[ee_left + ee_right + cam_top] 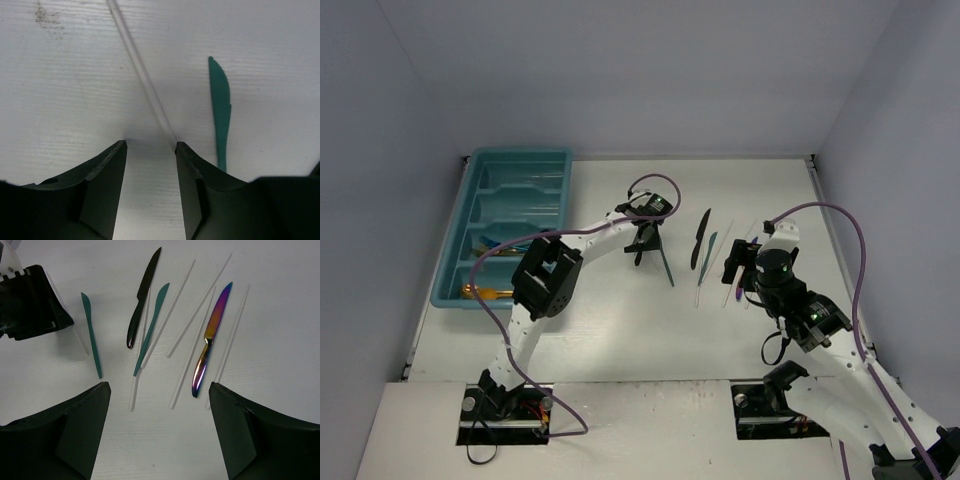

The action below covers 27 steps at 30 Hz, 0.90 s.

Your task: Sort the eating utensils into containers

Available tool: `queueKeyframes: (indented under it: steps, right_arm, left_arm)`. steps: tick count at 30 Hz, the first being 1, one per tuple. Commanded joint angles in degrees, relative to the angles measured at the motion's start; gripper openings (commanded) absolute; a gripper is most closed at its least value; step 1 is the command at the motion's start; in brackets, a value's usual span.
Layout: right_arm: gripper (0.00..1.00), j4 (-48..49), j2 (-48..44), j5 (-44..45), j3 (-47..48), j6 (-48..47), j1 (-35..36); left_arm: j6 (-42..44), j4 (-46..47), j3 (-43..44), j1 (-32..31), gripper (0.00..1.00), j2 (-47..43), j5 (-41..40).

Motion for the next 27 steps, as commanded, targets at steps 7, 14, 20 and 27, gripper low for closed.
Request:
queueKeyframes:
  steps: [7, 14, 20, 27]
  right_arm:
    - [0.77, 2.2, -0.7, 0.6, 0.2, 1.0, -0.5]
    - [0.77, 2.2, -0.5, 0.5, 0.2, 1.0, -0.5]
    - [0.77, 2.2, -0.2, 0.5, 0.2, 1.0, -0.5]
    - [0.77, 2.2, 0.2, 0.4, 0.1, 1.1, -0.5]
  left_arm:
    - [2.0, -5.9, -8.1, 1.7, 0.39, -6.6, -2.0]
    - [4.9, -5.6, -8.1, 2.3, 0.39, -9.2, -0.3]
    - [1.3, -5.0, -6.9, 2.3, 0.43, -12.0, 1.3]
    - [-1.4, -4.9, -5.9, 2.4, 0.46, -16.0, -0.7]
